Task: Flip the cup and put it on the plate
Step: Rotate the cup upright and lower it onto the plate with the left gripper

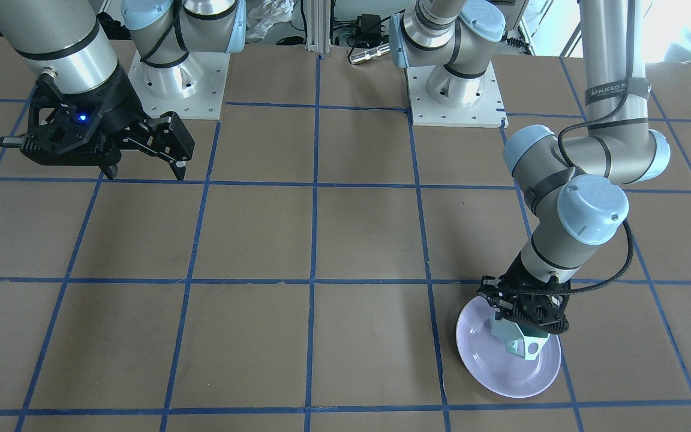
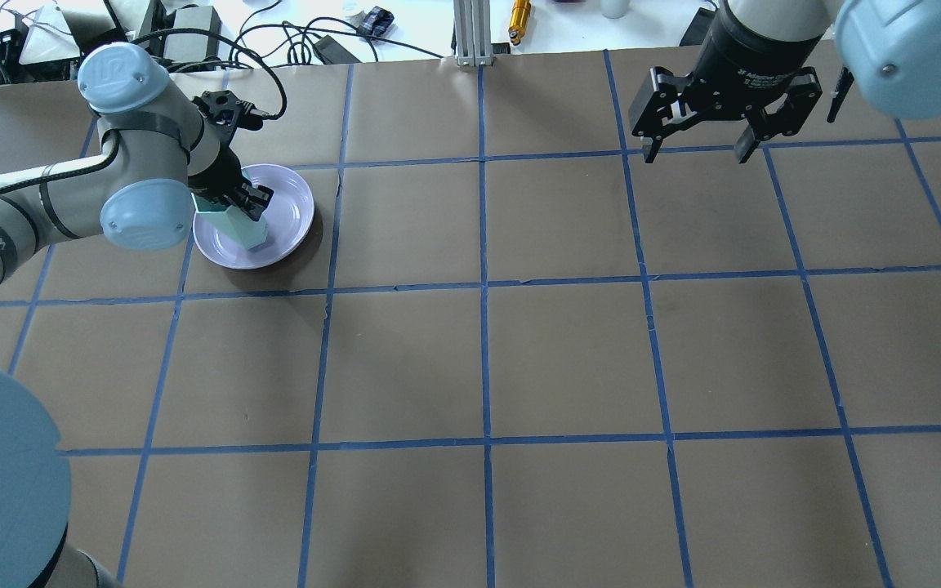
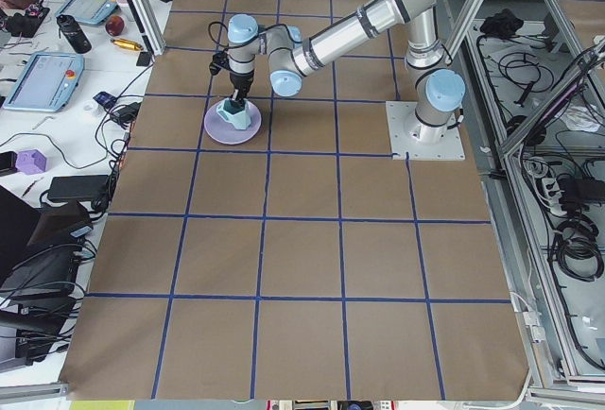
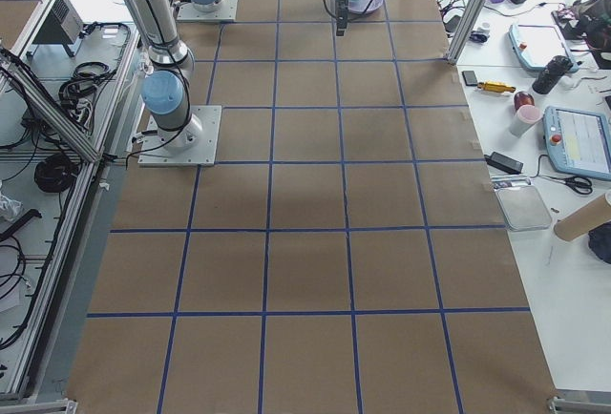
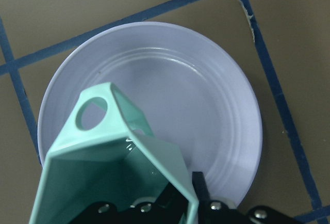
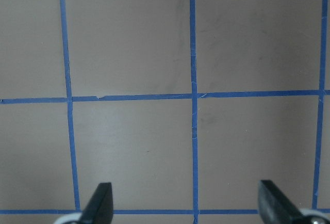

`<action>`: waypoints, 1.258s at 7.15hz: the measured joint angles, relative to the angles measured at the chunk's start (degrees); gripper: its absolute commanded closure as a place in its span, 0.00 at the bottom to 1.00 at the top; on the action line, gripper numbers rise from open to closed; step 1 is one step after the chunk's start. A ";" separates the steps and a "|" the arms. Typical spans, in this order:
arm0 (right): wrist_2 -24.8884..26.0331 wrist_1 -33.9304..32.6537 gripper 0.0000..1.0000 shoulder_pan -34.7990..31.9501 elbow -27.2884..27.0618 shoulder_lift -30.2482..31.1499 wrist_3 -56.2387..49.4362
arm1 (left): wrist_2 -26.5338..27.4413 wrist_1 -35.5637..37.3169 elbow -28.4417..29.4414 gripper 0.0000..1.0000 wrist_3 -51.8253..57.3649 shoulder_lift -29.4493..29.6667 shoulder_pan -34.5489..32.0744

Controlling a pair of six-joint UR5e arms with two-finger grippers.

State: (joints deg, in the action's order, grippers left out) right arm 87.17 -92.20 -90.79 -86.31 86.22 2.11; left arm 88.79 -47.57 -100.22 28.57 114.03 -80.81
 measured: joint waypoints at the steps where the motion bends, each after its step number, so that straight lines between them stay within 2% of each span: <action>1: -0.04 0.00 0.00 0.00 0.00 0.00 0.00 | 0.06 0.09 -0.03 1.00 -0.03 0.15 -0.44; 7: -0.05 0.00 0.00 0.00 0.00 0.00 0.00 | 2.52 2.08 0.08 1.00 -0.06 1.35 -1.57; 8: -0.06 0.00 0.00 0.00 0.00 0.00 -0.01 | 2.91 2.12 0.03 0.77 -0.10 1.39 -1.60; 9: -0.05 0.00 0.00 0.00 0.00 0.00 -0.05 | 3.04 2.13 -0.04 0.02 -0.15 1.45 -1.62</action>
State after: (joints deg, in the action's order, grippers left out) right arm 87.12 -92.20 -90.79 -86.31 86.22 2.05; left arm 91.83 -45.44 -100.26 28.43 115.48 -82.43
